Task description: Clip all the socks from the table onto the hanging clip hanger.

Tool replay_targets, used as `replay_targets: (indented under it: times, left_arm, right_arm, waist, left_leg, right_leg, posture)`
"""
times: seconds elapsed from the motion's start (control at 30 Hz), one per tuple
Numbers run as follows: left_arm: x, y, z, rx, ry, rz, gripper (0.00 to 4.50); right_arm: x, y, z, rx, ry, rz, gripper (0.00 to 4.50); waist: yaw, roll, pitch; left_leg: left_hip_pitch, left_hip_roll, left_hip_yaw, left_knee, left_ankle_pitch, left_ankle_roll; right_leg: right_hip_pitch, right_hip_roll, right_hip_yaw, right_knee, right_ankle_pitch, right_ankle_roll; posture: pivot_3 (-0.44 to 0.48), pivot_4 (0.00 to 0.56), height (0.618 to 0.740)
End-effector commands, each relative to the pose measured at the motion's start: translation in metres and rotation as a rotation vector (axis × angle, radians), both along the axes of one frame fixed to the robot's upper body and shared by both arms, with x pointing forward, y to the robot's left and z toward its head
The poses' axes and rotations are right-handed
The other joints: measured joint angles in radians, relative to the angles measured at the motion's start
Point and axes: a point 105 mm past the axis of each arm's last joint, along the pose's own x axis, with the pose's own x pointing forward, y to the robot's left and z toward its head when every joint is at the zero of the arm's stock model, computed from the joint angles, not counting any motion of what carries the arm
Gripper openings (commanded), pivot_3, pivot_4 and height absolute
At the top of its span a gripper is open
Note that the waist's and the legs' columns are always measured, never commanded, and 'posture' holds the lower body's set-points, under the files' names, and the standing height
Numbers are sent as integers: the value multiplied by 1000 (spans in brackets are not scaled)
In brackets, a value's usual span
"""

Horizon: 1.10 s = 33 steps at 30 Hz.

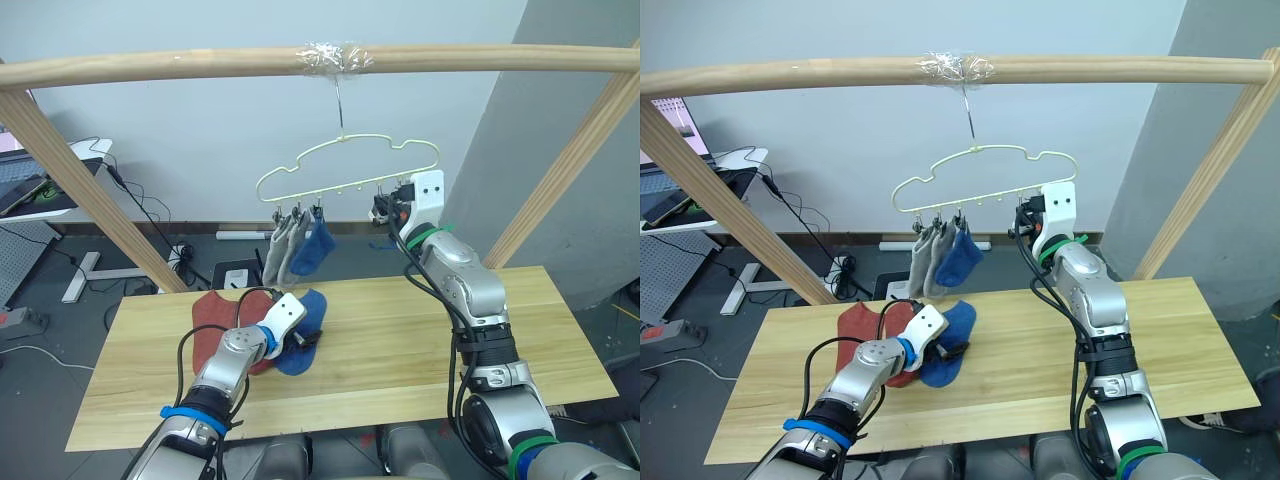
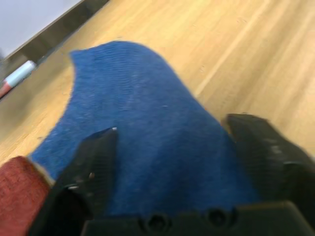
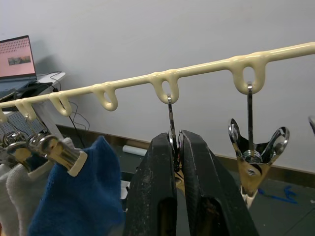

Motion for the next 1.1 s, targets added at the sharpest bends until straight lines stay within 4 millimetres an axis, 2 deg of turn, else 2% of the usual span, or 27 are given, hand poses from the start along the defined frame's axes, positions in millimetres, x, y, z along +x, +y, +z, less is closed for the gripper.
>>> replay_targets:
  times: [0.03,0.13,0.27,0.37,0.47,0.6,0.67,0.73,0.77,0.87,1.1]
  left_arm:
    - [-6,-6,-3,13,-8,-44,2631]
    - [-3,-14,5,-48,-38,-29,1969]
    - [0,-25,18,-201,-19,45,780]
    - [-3,-29,22,-215,-39,36,15]
    - [-5,-32,26,-250,-40,44,15]
    - [-5,-35,46,-305,-100,38,15]
    - [-1,-30,54,-266,-169,41,15]
    - [0,-26,52,-207,-195,39,15]
    - [0,-25,47,-156,-196,19,380]
    - [-1,-21,27,-24,-177,-26,1100]
    - [10,-31,14,-30,-72,20,3325]
  right_arm:
    - [-2,-5,11,15,-37,-16,0]
    - [-2,-5,11,16,-36,-14,0]
    - [-1,-4,12,24,-35,-9,0]
    - [0,-4,15,33,-36,-8,0]
    - [0,-4,17,35,-37,-7,0]
    - [0,-5,19,34,-40,-5,0]
    - [-1,-6,19,33,-40,-4,0]
    - [-1,-6,19,33,-40,-3,0]
    - [-1,-5,19,32,-40,-1,0]
    - [-2,-4,19,30,-38,4,0]
    - [-4,-2,18,17,-38,15,0]
  waist:
    - [0,0,0]
    - [-1,0,0]
    - [-1,0,2]
    - [-2,0,3]
    - [-3,0,3]
    - [-4,0,3]
    - [-3,0,3]
    - [-3,0,3]
    - [-4,0,3]
    - [-5,0,3]
    - [-7,0,4]
  left_leg:
    - [0,0,0,0,0,0]
    - [0,0,0,0,0,0]
    - [-1,0,0,0,0,0]
    - [-1,0,0,0,0,0]
    - [0,0,0,0,0,0]
    - [-1,0,0,0,0,0]
    - [-1,0,0,0,0,0]
    - [0,0,0,0,0,0]
    - [0,0,0,0,0,0]
    - [0,0,0,0,0,0]
    - [-2,-1,0,0,0,0]
  right_leg:
    - [0,0,0,0,0,0]
    - [0,0,0,0,0,0]
    - [0,0,0,0,0,0]
    - [0,0,0,0,0,0]
    - [0,0,0,0,0,0]
    - [0,0,0,-1,0,0]
    - [0,0,0,0,0,0]
    - [0,0,0,0,0,0]
    - [0,0,0,0,0,0]
    - [0,0,0,0,0,0]
    - [0,0,0,-1,0,1]
  posture:
    - [-78,170,740]
    - [-75,164,740]
    - [-71,165,740]
    - [-69,166,740]
    - [-72,163,740]
    - [-73,160,740]
    - [-74,157,740]
    - [-72,155,740]
    - [-72,155,740]
    - [-78,153,740]
    - [-88,147,740]
